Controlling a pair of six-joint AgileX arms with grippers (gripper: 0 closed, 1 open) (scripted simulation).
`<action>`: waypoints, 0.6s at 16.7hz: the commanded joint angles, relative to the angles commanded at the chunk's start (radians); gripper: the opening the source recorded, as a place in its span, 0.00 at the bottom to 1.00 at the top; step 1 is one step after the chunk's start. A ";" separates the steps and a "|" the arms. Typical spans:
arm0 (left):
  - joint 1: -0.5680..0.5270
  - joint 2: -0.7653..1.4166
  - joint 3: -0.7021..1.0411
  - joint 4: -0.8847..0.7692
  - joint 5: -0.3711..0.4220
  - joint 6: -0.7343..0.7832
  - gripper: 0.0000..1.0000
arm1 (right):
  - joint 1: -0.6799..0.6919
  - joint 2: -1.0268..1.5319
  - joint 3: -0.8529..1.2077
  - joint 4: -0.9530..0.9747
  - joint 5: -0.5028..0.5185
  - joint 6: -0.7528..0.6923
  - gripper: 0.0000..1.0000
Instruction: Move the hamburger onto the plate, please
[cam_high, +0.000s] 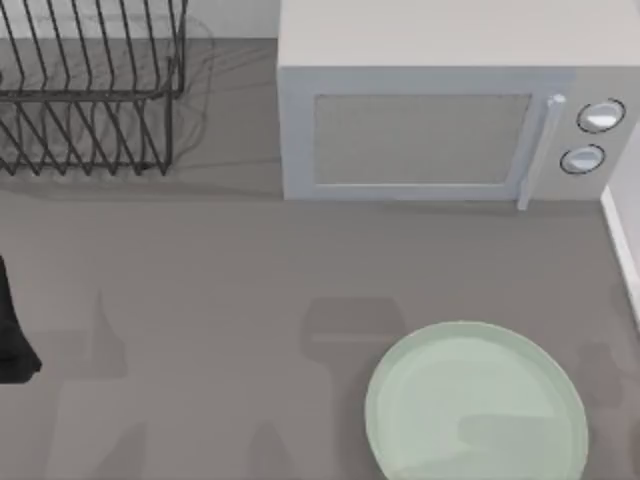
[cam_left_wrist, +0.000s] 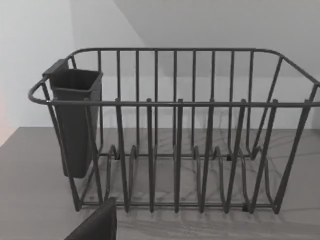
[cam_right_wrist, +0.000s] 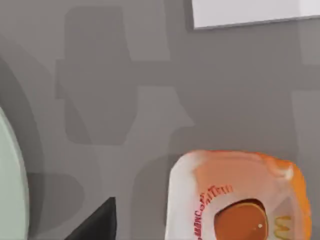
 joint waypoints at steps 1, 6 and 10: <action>0.000 0.000 0.000 0.000 0.000 0.000 1.00 | 0.004 0.066 0.038 -0.052 0.000 0.011 1.00; 0.000 0.000 0.000 0.000 0.000 0.000 1.00 | 0.018 0.295 0.176 -0.224 0.002 0.050 1.00; 0.000 0.000 0.000 0.000 0.000 0.000 1.00 | 0.020 0.323 0.194 -0.245 0.002 0.055 1.00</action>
